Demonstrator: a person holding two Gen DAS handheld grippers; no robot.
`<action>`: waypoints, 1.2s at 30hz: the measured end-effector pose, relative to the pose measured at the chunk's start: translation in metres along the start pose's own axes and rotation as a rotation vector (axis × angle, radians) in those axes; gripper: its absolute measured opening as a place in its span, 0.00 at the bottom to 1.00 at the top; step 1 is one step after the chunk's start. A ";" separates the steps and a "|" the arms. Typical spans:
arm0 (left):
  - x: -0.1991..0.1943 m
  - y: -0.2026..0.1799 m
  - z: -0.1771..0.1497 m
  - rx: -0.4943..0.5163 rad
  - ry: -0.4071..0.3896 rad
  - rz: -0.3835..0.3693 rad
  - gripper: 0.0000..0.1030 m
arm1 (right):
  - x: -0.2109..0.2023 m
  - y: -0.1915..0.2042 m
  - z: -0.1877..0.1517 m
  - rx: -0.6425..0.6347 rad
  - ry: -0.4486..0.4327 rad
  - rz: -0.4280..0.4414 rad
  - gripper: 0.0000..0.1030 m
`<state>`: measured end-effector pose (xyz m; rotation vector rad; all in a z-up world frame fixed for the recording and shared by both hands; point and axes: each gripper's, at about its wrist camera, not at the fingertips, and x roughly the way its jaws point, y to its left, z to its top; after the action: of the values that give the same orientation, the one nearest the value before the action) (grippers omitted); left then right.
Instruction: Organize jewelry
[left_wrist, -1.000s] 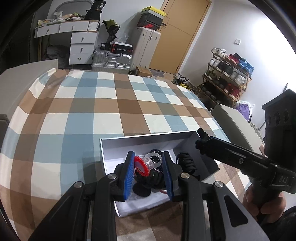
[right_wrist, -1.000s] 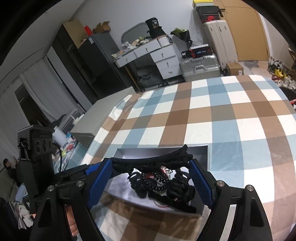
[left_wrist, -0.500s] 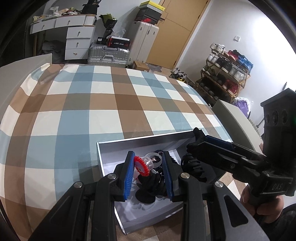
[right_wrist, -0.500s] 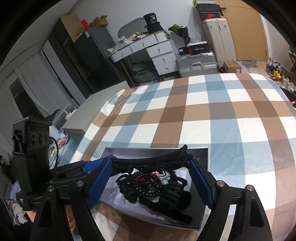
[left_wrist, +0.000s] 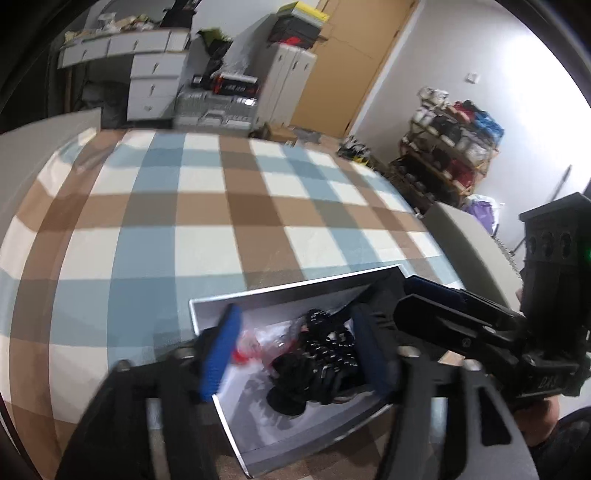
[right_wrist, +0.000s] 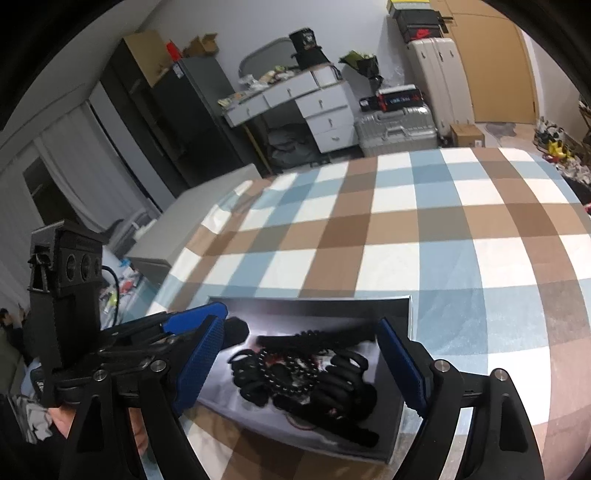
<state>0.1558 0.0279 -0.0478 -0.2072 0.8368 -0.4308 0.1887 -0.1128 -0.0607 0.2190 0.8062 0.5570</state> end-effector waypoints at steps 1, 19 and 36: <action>-0.003 -0.002 0.000 0.014 -0.017 0.019 0.75 | -0.005 0.001 0.000 -0.005 -0.016 0.001 0.84; -0.076 -0.030 -0.014 0.071 -0.375 0.262 0.76 | -0.094 0.033 -0.024 -0.187 -0.365 -0.035 1.00; -0.095 -0.032 -0.057 0.086 -0.636 0.460 0.99 | -0.130 0.065 -0.070 -0.335 -0.596 -0.082 1.00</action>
<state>0.0481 0.0415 -0.0107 -0.0576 0.2220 0.0425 0.0399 -0.1318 -0.0022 0.0348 0.1379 0.5040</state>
